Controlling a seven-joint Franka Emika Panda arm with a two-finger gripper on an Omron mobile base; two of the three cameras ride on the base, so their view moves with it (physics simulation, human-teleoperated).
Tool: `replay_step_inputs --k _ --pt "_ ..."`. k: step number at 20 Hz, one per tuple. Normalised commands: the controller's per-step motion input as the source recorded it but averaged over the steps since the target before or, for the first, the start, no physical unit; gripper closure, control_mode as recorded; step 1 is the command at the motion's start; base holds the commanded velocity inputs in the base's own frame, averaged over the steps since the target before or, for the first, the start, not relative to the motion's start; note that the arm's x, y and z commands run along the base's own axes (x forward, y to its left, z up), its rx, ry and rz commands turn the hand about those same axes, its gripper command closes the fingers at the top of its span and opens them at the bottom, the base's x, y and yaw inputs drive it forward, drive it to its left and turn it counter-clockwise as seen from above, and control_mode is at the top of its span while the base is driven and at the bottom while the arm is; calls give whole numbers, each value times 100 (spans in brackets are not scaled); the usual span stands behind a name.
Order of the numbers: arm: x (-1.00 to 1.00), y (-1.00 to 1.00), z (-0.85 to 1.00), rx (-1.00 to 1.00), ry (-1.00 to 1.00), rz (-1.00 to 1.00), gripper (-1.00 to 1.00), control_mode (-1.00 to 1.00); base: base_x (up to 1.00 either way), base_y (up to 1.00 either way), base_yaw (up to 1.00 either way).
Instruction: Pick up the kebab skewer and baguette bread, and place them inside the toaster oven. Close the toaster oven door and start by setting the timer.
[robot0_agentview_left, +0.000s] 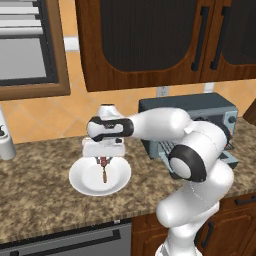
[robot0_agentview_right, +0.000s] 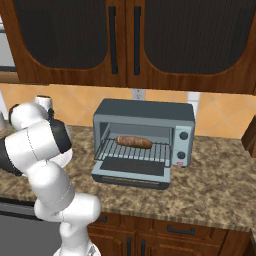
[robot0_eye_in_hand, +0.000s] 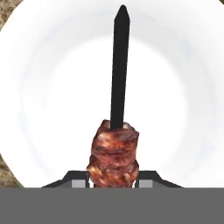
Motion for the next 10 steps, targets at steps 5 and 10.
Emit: replay_step_inputs --k 5,10 --pt "-20 -3 0 1 -5 -82 100 -100 0 0 0" --pt "-1 -4 21 0 -1 -72 100 -100 0 0 0"
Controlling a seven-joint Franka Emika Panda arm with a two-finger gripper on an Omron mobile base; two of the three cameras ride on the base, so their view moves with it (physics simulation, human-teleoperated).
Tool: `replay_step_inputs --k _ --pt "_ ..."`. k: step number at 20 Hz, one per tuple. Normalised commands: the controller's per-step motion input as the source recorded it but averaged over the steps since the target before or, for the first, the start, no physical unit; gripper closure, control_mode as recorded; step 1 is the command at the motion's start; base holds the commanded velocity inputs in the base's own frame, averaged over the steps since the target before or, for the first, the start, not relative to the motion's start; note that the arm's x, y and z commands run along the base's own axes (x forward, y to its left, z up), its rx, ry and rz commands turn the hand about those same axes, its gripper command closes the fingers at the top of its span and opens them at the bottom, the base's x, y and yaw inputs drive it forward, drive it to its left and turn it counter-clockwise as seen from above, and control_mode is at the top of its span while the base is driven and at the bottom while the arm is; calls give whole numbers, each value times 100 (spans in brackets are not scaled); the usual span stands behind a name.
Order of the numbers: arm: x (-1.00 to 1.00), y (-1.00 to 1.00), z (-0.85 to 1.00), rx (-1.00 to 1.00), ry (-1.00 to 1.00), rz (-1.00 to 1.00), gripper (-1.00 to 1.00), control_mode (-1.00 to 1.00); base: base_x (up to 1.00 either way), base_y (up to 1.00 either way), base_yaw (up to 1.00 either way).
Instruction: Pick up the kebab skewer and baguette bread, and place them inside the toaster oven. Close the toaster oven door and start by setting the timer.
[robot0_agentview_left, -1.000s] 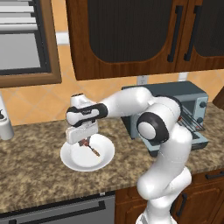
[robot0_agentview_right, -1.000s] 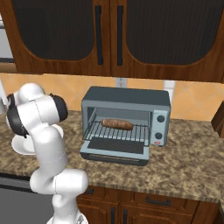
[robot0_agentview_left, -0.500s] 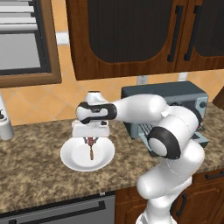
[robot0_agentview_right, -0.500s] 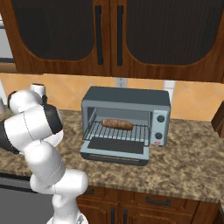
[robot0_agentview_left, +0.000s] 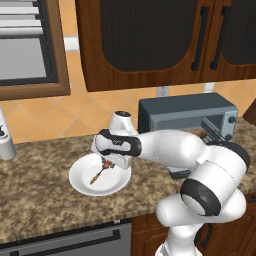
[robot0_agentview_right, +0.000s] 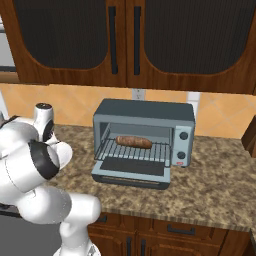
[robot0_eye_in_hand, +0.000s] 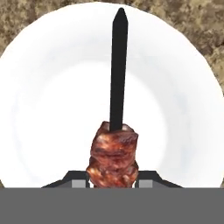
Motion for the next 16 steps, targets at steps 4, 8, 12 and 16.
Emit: replay_step_inputs --k 4,8,12,16 --pt "-13 -41 56 0 0 -39 100 -100 0 0 0" --pt "-23 -61 51 0 0 -23 100 -100 0 0 0" --pt "-39 -75 49 0 -2 -14 100 -100 0 0 0" --pt "-35 -75 46 0 -1 -17 100 -100 0 0 0"
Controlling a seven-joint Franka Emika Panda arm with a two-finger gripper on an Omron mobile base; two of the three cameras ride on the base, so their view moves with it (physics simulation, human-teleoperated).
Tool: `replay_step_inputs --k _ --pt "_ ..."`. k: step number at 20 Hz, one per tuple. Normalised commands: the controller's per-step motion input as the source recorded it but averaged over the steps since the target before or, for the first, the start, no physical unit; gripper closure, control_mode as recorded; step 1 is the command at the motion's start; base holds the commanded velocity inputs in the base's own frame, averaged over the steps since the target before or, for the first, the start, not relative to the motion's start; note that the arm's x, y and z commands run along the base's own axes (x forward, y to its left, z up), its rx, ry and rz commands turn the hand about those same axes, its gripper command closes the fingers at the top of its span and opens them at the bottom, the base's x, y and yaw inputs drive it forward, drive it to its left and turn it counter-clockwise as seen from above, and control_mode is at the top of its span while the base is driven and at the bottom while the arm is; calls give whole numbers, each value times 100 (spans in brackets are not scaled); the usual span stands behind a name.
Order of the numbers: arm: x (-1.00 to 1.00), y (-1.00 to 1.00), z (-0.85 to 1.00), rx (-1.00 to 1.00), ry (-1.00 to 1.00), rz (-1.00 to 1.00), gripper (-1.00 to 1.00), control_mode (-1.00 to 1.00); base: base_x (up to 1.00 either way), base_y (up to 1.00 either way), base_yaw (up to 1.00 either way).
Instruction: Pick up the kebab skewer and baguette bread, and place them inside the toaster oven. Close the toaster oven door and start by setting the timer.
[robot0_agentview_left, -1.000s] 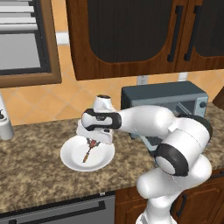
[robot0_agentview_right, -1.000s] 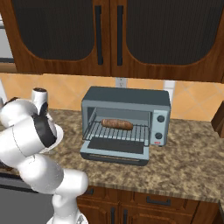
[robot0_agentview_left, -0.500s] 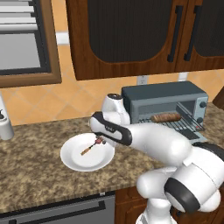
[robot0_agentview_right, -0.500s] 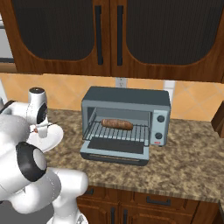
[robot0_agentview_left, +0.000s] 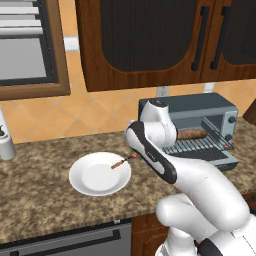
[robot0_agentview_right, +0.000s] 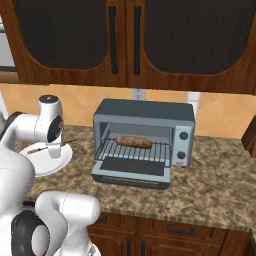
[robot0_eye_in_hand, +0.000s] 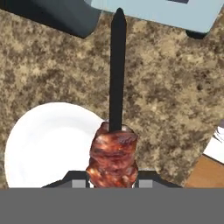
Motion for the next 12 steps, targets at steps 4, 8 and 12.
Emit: replay_step_inputs --k 4,8,12 --pt "-18 -88 33 0 -1 -16 100 -100 0 0 0" --pt "0 -86 17 1 -4 -16 100 -100 0 0 0" --pt "6 -62 12 2 -18 -9 100 -100 0 0 0"
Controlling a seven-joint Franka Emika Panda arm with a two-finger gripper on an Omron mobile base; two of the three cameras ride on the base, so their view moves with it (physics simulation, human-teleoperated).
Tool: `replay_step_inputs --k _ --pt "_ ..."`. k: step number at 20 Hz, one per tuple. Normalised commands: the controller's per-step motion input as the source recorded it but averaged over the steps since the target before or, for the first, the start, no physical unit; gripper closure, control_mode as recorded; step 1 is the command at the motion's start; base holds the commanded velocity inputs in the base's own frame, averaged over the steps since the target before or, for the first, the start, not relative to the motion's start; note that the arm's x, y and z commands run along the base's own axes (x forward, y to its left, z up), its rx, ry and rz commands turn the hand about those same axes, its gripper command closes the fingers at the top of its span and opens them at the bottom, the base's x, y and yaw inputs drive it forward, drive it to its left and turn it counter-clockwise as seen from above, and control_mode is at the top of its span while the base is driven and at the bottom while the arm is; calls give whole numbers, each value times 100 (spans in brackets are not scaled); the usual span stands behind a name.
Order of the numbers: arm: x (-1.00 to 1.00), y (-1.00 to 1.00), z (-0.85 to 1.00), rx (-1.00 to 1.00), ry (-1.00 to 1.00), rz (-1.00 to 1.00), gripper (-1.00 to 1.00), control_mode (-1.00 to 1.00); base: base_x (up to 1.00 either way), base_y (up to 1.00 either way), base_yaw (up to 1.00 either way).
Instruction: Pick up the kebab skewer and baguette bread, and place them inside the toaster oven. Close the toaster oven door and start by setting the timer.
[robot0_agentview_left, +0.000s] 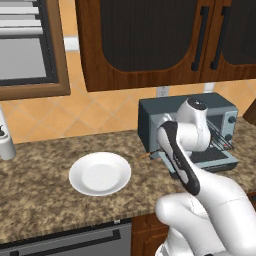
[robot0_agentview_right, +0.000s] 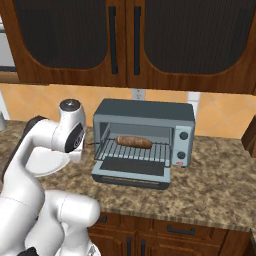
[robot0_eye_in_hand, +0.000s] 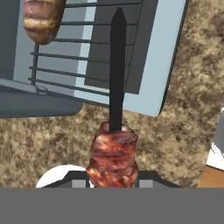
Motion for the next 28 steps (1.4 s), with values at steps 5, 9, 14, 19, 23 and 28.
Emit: replay_step_inputs --k 5,9,14,19,23,28 --pt "18 -60 21 4 -22 -12 100 -100 0 0 0" --pt "13 -72 9 2 -13 -11 100 -100 0 0 0" --pt "4 -88 3 0 -1 -1 100 -100 0 0 0" --pt "15 -71 4 0 0 0 100 -100 0 0 0" --pt "31 -43 6 0 0 -1 100 -100 0 0 0" --pt "43 -23 0 0 -4 0 100 -100 0 0 0"
